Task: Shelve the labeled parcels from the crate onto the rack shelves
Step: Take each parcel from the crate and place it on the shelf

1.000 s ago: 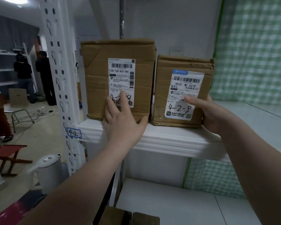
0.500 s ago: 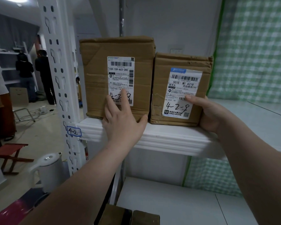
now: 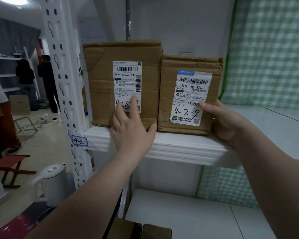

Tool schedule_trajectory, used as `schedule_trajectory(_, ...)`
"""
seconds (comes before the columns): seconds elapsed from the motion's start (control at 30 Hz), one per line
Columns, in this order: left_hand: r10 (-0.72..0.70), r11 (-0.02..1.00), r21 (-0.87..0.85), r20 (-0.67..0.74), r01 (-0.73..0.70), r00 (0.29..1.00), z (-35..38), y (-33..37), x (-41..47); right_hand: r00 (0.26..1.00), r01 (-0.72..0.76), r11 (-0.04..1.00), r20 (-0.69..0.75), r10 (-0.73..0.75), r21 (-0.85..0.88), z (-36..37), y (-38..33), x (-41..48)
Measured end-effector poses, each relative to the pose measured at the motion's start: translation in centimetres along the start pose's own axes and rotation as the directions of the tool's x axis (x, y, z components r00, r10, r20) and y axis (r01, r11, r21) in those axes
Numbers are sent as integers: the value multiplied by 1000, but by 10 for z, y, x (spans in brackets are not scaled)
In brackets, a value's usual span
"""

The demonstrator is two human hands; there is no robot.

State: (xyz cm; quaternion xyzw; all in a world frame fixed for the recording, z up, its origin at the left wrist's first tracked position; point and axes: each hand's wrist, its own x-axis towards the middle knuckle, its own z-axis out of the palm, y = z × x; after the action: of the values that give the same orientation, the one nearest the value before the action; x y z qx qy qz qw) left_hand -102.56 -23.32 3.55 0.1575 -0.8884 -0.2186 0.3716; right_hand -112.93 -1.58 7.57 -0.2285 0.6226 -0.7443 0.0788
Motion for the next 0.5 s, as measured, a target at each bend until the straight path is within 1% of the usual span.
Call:
schedule_trajectory(0.17, -1, 1000, 18, -8, 1, 1000, 1, -1, 0, 1000, -19, 999, 6, 19, -27, 4, -1, -3)
schedule_trajectory(0.33, 13, 1000, 8, -29, -13, 1000, 4, -1, -2, 999, -29, 999, -42, 28, -35, 14, -1, -10)
schedule_trajectory(0.4, 27, 1000, 6, -45, -27, 999, 5, -2, -3, 997, -25, 999, -73, 22, -45, 17, -2, -15)
schedule_trajectory(0.5, 49, 999, -3, -87, -49, 995, 5, -3, -5, 979, -34, 997, -203, 20, -62, 21, -1, -22)
